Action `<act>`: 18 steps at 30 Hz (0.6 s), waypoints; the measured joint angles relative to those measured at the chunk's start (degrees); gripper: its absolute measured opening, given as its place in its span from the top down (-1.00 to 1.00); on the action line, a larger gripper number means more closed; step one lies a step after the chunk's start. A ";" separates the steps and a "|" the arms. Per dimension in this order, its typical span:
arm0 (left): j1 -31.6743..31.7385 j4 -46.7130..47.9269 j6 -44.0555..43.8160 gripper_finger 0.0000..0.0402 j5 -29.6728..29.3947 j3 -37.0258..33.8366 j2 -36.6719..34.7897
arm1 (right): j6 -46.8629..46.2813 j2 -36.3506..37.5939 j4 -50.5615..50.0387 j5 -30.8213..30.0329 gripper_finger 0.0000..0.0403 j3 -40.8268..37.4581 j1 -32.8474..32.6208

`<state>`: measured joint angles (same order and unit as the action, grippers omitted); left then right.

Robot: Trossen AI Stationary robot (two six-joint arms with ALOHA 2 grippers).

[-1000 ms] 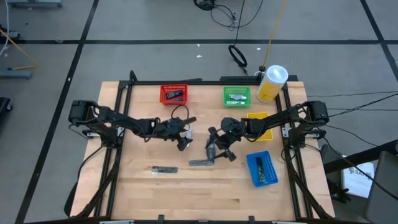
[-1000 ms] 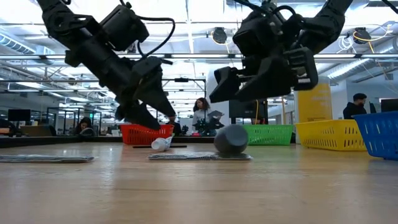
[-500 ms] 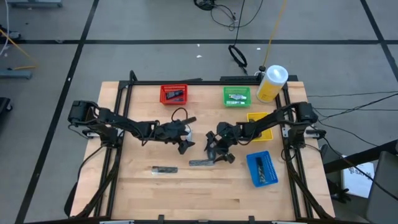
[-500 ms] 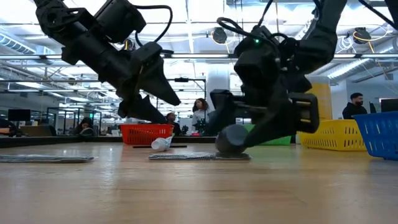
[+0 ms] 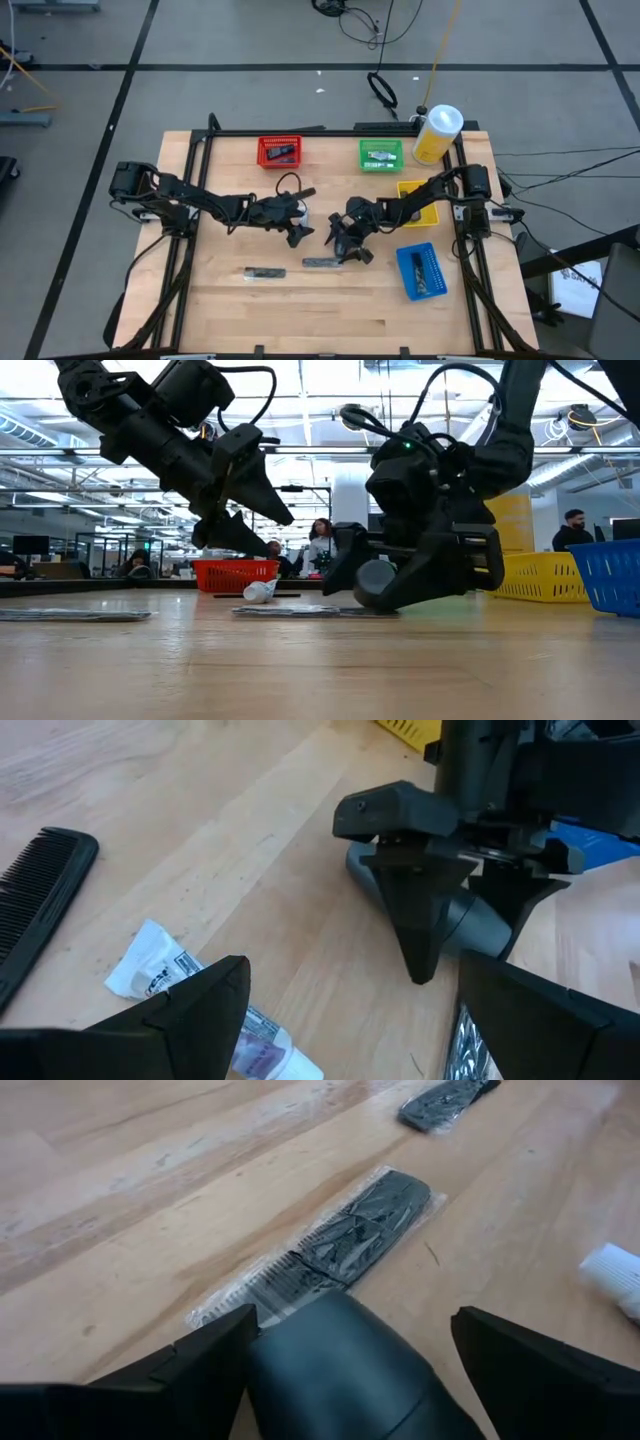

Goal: Pick & Place Travel size toiletries
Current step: Put the gray deodorant into the yellow bin

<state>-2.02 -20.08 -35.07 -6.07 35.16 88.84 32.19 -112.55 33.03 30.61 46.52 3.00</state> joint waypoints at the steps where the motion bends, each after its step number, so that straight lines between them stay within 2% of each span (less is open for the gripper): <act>1: 0.00 0.01 0.01 -0.75 0.00 0.00 0.00 | 0.01 0.00 -0.09 -0.03 -0.61 0.00 0.08; 6: -0.02 0.05 0.02 -0.75 0.02 0.00 0.00 | -0.29 0.20 -1.19 -0.31 -0.55 -0.02 1.14; 12: -0.04 0.33 0.50 -0.75 0.06 0.02 0.00 | -0.54 3.41 -8.12 -0.76 -0.42 -0.05 2.99; 16: -0.12 0.42 1.43 -0.75 0.09 0.02 0.00 | -1.79 6.21 -13.03 -1.23 -0.27 -0.11 4.11; 18: -0.30 0.42 1.91 -0.75 0.02 0.02 0.00 | -2.47 8.07 -15.76 -4.24 -0.16 -0.20 4.16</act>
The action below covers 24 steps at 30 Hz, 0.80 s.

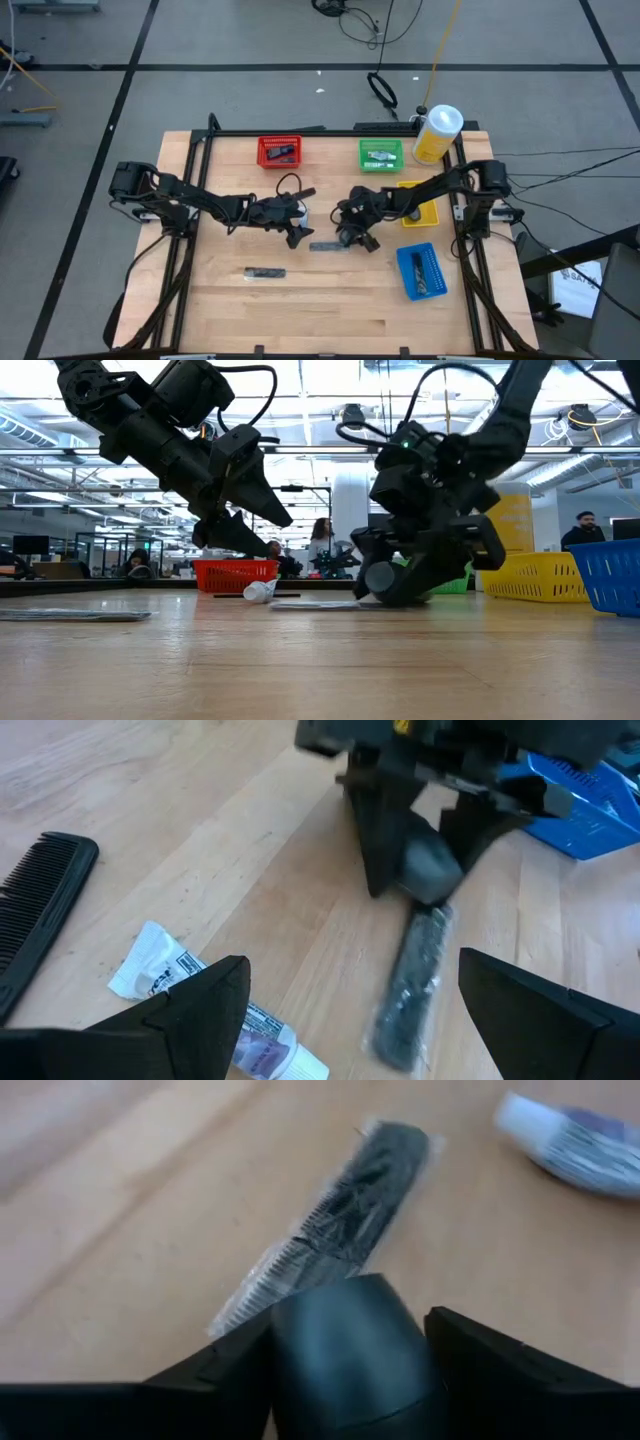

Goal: Pick & Place Travel size toiletries
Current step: Put the gray deodorant into the yellow bin

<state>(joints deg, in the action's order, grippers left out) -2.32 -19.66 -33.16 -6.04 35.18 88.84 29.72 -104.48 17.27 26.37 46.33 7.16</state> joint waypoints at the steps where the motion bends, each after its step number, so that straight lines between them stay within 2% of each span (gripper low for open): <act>1: -0.10 0.03 0.25 -0.75 -0.02 0.00 0.01 | -0.11 0.80 -1.32 -1.95 -0.09 0.01 0.00; 4: -0.63 0.18 0.77 -0.75 -0.82 0.00 0.02 | -0.17 3.63 -5.95 -7.38 0.07 0.00 -0.02; 10: -2.28 0.26 2.02 -0.75 -6.12 0.02 0.02 | -3.10 9.96 -12.96 -13.80 0.07 0.00 -0.04; 14: -3.66 0.22 2.07 -0.75 -13.48 0.02 0.02 | -7.75 15.95 -16.77 -20.38 0.07 0.02 -0.51; 18: -5.14 0.00 2.05 -0.75 -22.67 0.02 0.02 | -18.78 23.66 -23.57 -29.40 0.04 0.13 -0.96; 24: -6.08 0.08 1.97 -0.75 -32.88 0.02 0.04 | -42.34 34.03 -46.72 -41.35 0.06 0.04 0.13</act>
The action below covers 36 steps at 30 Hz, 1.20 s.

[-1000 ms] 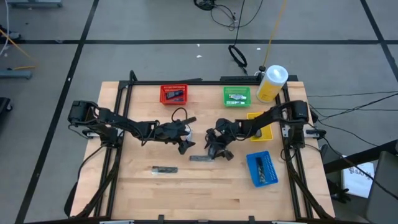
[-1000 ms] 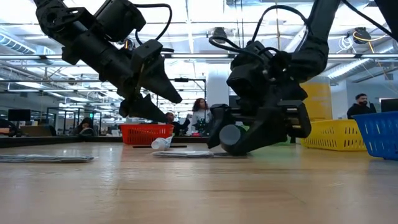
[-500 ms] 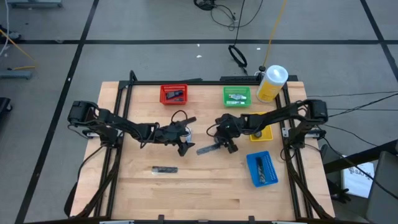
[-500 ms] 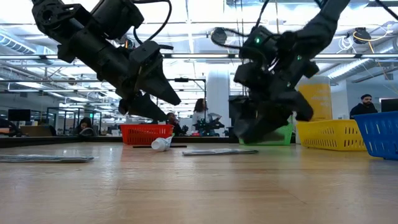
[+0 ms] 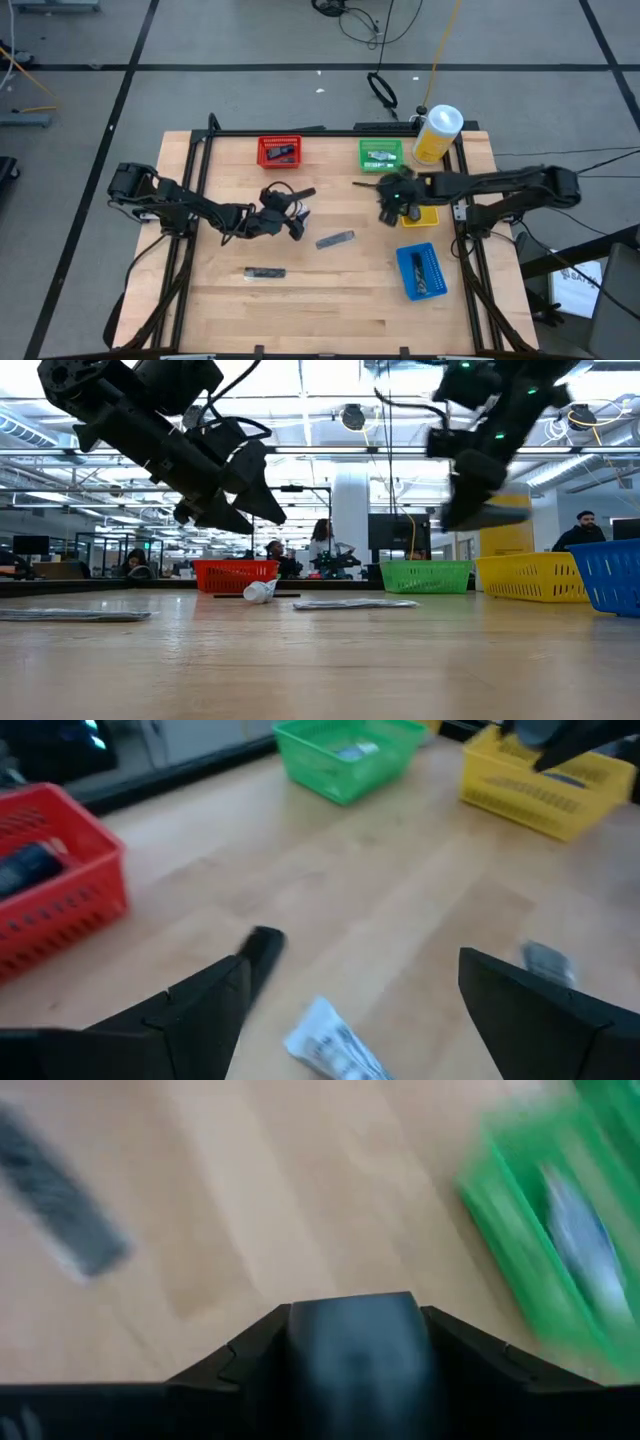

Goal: Pick & Place Travel size toiletries
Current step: Put the gray deodorant into the yellow bin

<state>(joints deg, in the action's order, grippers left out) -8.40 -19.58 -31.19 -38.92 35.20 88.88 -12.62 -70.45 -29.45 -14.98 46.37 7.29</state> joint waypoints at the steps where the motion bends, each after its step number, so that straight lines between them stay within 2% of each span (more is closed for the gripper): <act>1: 0.00 0.13 -0.01 -0.75 -0.70 0.00 0.00 | -4.64 1.31 -3.78 -1.11 0.06 0.00 0.45; 4: 0.00 0.25 -0.50 -0.75 -1.63 0.00 0.00 | -17.01 3.61 -14.22 -5.14 0.03 -0.04 1.58; 7: 0.00 0.67 -0.86 -0.75 -1.64 0.00 0.00 | -26.03 4.41 -19.56 -8.98 0.01 -1.28 2.60; 12: -0.04 1.57 -1.01 -0.75 -1.64 0.00 0.00 | -32.36 3.99 -16.56 -9.07 0.05 -5.86 4.62; 20: -0.56 1.55 -1.25 -0.75 -1.64 0.00 0.00 | -33.77 4.02 -11.24 -9.05 -0.04 -10.86 7.25; 29: -0.72 1.45 -1.04 -0.75 -1.64 0.00 0.00 | -30.78 4.07 -8.46 -9.33 -0.03 -12.26 8.57; 36: -0.72 1.43 -1.04 -0.75 -1.18 0.00 0.00 | -26.16 6.79 -6.73 -10.54 -0.23 -12.24 8.95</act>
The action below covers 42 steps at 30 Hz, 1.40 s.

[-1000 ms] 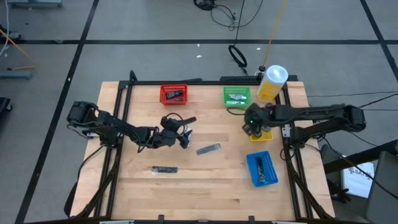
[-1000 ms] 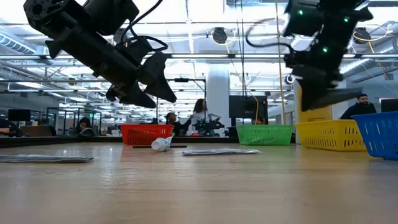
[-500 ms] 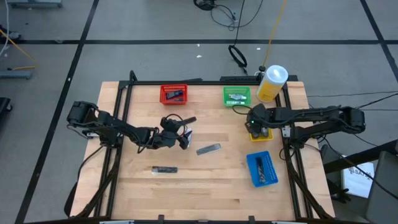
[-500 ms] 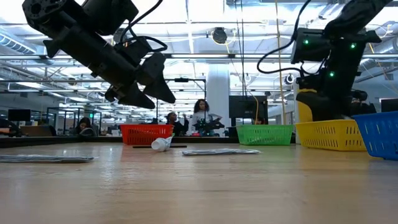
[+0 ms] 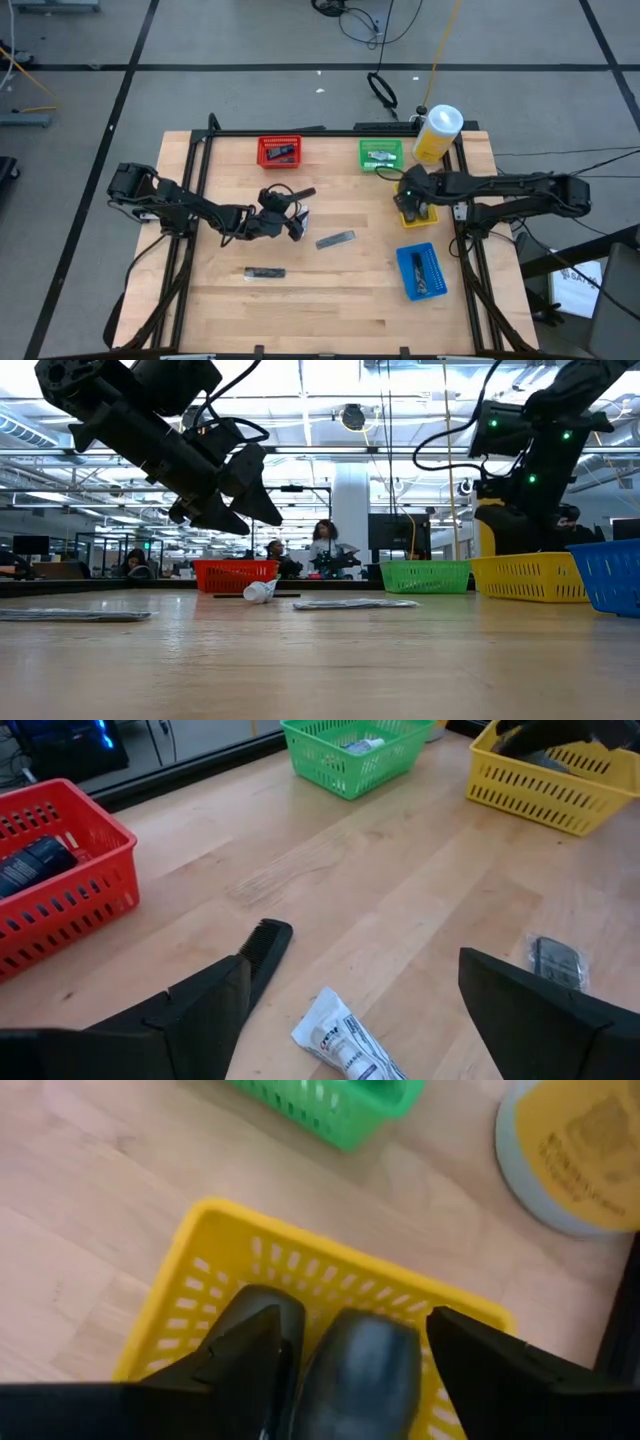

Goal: Pick & Place Travel size toiletries
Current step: Put the gray deodorant into the yellow bin, then put the white toothpaste into the green bin

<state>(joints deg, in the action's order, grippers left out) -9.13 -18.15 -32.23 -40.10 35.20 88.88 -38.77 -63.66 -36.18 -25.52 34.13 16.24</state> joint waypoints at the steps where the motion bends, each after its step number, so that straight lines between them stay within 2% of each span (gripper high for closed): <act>1: 0.00 -0.01 0.00 -0.75 0.02 0.00 0.00 | 0.69 0.79 0.13 0.00 -0.26 0.00 0.24; 6: 0.00 -0.04 0.02 -0.75 0.63 0.00 0.00 | 4.75 6.49 3.32 0.00 -0.41 0.00 0.13; 10: 0.00 -0.06 0.02 -0.75 1.05 0.00 0.00 | 12.21 10.35 14.66 0.10 -0.44 0.00 -3.75; 13: 0.00 -0.10 0.02 -0.75 1.05 0.00 0.00 | 19.89 10.91 31.20 3.19 -0.42 -1.44 -8.52; 18: -0.02 -0.46 0.02 -0.75 1.05 0.00 0.00 | 32.38 6.46 68.17 16.80 -0.39 -10.56 -15.96; 20: -0.14 -1.02 0.21 -0.75 1.07 0.00 0.00 | 35.94 2.31 81.19 18.27 -0.39 -14.29 -18.78; 23: -1.02 -1.52 2.00 -0.75 1.07 0.00 0.00 | 38.75 -5.19 90.93 17.82 -0.39 -16.33 -21.93; 28: -3.88 -1.62 6.90 -0.75 1.07 1.31 -0.92 | 36.97 -17.34 95.11 14.99 -0.38 -12.84 -25.27; 33: -8.29 0.44 8.86 -0.75 1.11 2.66 -0.87 | 34.92 -26.23 95.02 15.25 -0.38 -8.15 -26.71; 36: -11.29 4.68 4.40 -0.75 1.12 2.73 -0.87 | 33.52 -30.55 94.06 17.00 -0.38 -5.51 -27.44; 42: -16.56 17.10 -11.21 -0.75 0.66 2.28 -0.85 | 32.05 -37.70 92.74 18.19 -0.38 -1.40 -28.19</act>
<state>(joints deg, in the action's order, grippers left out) -25.68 -1.05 -43.43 -39.44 37.48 88.03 -6.73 -101.35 56.57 -7.33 32.73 -11.95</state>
